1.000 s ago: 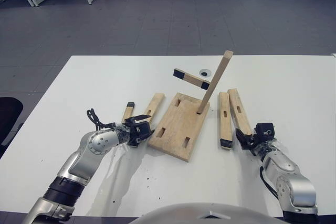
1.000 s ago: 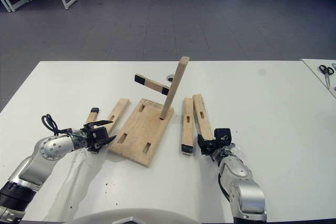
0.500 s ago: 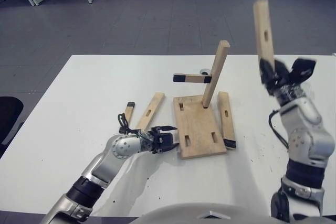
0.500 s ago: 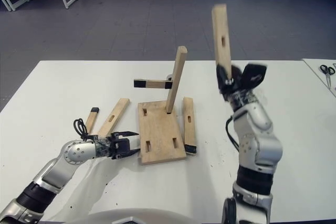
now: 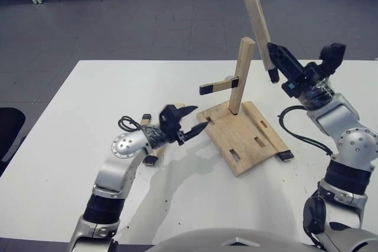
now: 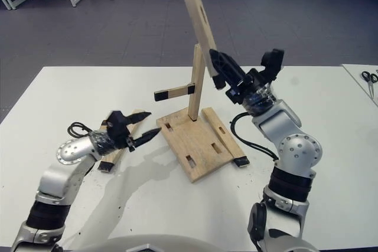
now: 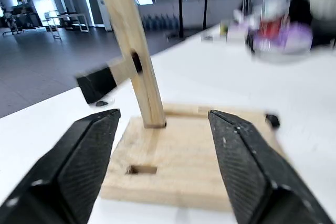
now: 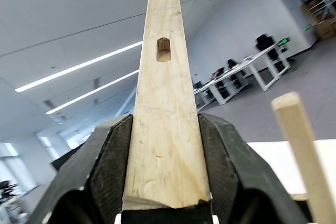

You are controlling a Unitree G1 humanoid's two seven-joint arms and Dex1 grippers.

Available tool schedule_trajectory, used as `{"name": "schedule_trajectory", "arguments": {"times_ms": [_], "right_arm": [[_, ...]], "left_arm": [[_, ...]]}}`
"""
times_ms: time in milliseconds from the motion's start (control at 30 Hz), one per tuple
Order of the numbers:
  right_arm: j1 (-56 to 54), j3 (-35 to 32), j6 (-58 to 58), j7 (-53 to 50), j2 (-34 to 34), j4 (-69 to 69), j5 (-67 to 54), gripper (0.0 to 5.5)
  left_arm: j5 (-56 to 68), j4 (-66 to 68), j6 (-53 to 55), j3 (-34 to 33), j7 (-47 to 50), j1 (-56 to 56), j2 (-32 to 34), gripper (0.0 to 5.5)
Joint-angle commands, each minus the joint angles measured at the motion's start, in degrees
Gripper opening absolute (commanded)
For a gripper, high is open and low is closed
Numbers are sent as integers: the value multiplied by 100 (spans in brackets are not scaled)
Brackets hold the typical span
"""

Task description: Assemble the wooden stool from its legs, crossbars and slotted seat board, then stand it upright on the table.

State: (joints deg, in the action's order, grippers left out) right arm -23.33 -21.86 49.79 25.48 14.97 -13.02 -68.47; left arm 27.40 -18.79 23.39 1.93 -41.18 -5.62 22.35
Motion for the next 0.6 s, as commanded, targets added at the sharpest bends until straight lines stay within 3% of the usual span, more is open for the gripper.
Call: {"name": "schedule_trajectory", "arguments": {"times_ms": [33,133,333,533,600], "right_arm": [[277,209,572,551,307,-130,-701,200],[383,439,891,1069,521,-102,-853,200],[343,818,1261,1993,892,52,-910,200],[533,1162,1271,2400,1059,-147,-764,200],[550,1194,1217,2426,1074,-129,-738,200]], "left_arm": [[3461,-456,2009,-1012,854,-598,-197,365],[4874,-266,2529,-1070,1453,-975,-224,408],[6863,-92,2948,-887,2356,-1231,-91,410],[7379,-19,2898,-839,2785,-1432,41,410],[7191,-41,2954,-830,2639,-1433,159,370]]}}
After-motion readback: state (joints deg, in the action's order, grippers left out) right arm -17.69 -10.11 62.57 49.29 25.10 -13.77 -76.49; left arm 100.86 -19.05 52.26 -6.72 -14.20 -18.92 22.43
